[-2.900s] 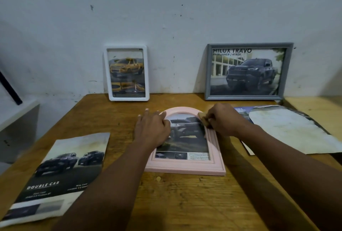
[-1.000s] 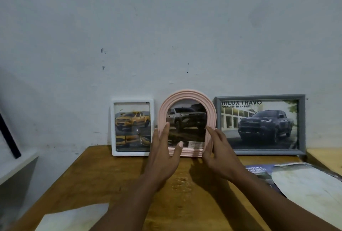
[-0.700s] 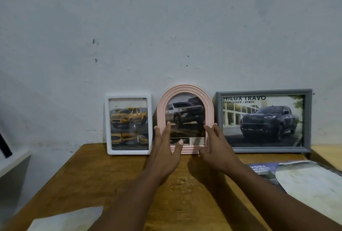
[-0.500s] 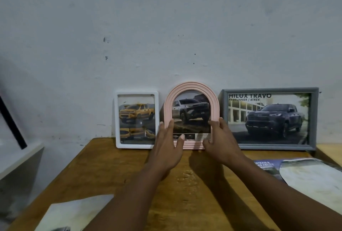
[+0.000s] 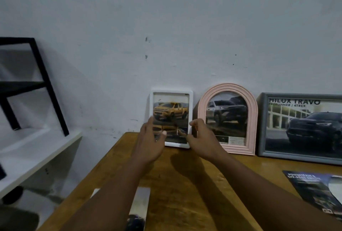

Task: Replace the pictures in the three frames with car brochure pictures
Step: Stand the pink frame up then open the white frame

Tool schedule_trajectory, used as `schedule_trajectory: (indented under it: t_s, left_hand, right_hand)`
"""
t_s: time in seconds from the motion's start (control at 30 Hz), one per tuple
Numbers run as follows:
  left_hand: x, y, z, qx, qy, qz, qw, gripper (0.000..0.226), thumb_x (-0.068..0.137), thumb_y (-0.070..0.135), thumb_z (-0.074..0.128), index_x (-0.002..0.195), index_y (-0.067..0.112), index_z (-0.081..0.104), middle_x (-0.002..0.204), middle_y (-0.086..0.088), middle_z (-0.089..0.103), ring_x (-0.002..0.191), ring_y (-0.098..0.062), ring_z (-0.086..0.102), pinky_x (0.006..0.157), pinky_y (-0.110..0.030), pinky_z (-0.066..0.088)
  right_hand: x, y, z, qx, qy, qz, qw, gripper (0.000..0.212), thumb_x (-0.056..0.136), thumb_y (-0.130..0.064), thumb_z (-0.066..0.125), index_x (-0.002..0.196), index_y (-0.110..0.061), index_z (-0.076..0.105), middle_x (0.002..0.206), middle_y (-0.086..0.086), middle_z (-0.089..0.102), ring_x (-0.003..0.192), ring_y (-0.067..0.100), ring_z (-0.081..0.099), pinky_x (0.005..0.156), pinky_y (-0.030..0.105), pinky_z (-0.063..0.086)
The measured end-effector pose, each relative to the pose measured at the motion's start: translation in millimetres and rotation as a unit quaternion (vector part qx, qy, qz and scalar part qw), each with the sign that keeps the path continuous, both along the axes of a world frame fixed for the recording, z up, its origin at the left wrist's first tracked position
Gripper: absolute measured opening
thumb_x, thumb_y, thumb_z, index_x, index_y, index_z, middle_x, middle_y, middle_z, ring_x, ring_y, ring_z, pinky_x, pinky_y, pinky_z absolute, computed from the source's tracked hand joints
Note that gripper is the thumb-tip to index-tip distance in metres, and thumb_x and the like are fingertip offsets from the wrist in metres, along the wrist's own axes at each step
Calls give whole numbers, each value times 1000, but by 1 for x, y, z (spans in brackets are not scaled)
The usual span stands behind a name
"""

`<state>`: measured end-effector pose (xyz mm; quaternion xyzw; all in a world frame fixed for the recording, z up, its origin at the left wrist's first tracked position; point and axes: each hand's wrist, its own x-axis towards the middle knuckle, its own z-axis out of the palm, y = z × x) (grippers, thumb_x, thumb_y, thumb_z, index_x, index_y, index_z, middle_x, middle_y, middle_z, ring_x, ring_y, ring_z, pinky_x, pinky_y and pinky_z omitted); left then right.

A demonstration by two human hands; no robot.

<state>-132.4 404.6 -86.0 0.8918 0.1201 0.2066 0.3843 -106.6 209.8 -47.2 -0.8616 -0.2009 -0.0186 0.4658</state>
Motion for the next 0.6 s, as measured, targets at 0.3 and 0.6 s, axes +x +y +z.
schedule_trajectory:
  t_s: [0.3,0.6]
  left_hand:
    - [36,15,-17,-86,4,9,996,82,95,62,52,154,55,-5,170,7,9,153,-29,20,118,-56,31]
    - [-13,4,-6,-52,-33,-2,998,79,86,76,43,152,58,2,162,3,31,140,-26,44,104,-53,50]
  right_hand:
    - [35,43,-30,32,-51,-20,998,39,92,-20,63,117,-32,35,109,-2,54,84,9,61,58,17,45]
    - [5,14,-10,97,-68,-19,993,42,93,-13,63,122,-33,42,117,-6,54,92,5,61,57,14,51]
